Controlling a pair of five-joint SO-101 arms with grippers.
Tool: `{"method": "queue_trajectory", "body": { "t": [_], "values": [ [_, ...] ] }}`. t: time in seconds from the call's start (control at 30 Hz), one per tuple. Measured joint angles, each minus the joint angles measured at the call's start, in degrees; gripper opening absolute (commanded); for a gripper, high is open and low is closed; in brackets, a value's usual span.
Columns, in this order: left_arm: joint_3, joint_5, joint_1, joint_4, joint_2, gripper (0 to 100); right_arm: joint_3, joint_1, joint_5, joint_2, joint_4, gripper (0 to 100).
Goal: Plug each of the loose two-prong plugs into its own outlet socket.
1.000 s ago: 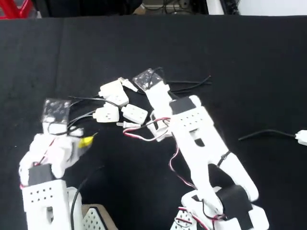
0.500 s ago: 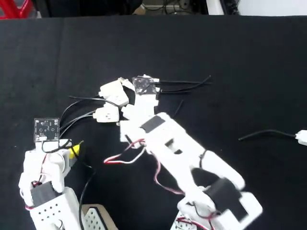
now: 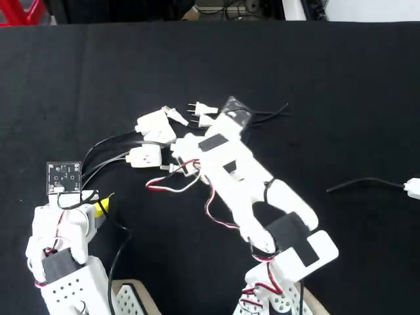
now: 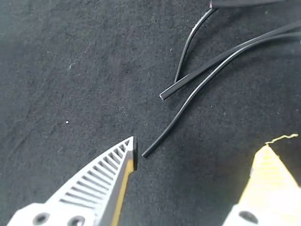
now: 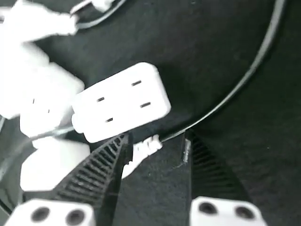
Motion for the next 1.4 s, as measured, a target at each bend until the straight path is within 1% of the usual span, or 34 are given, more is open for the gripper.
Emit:
{"method": "queue_trajectory", "body": {
  "t": [0.13, 0.3, 0.63, 0.7, 0.8, 0.9, 0.97, 1.07, 1.17, 1.23, 1.3, 1.4],
  "values": [
    [0.00, 0.00, 0.00, 0.00, 0.00, 38, 0.00, 0.18, -3.69, 0.53, -0.18, 17.0],
    [0.00, 0.00, 0.00, 0.00, 0.00, 38, -0.62, -0.53, -4.40, 4.75, -3.87, 16.9],
    [0.00, 0.00, 0.00, 0.00, 0.00, 38, -2.11, -3.96, -5.71, 5.89, -4.13, 16.5],
    [0.00, 0.00, 0.00, 0.00, 0.00, 38, -2.37, -5.01, -5.71, 5.98, -4.22, 13.3],
    [0.00, 0.00, 0.00, 0.00, 0.00, 38, -2.37, -6.68, -4.40, 6.24, -4.13, 1.5],
    [0.00, 0.00, 0.00, 0.00, 0.00, 38, -2.20, -6.86, -3.16, 6.77, -3.96, 2.7],
    [0.00, 0.00, 0.00, 0.00, 0.00, 38, -2.20, -6.86, -3.08, 6.86, -3.96, 1.1],
    [0.00, 0.00, 0.00, 0.00, 0.00, 38, -2.20, -6.95, -2.46, 6.86, -3.78, 1.2],
    [0.00, 0.00, 0.00, 0.00, 0.00, 38, -3.16, -7.03, 0.97, 6.95, 0.00, 1.2],
    [0.00, 0.00, 0.00, 0.00, 0.00, 38, -6.24, -8.35, 4.75, 7.12, 4.84, 1.2],
    [0.00, 0.00, 0.00, 0.00, 0.00, 38, -9.58, -11.16, 10.11, 7.12, 12.48, 1.2],
    [0.00, 0.00, 0.00, 0.00, 0.00, 38, -14.51, -11.25, 21.80, 7.12, 25.32, 1.1]
  ]
}}
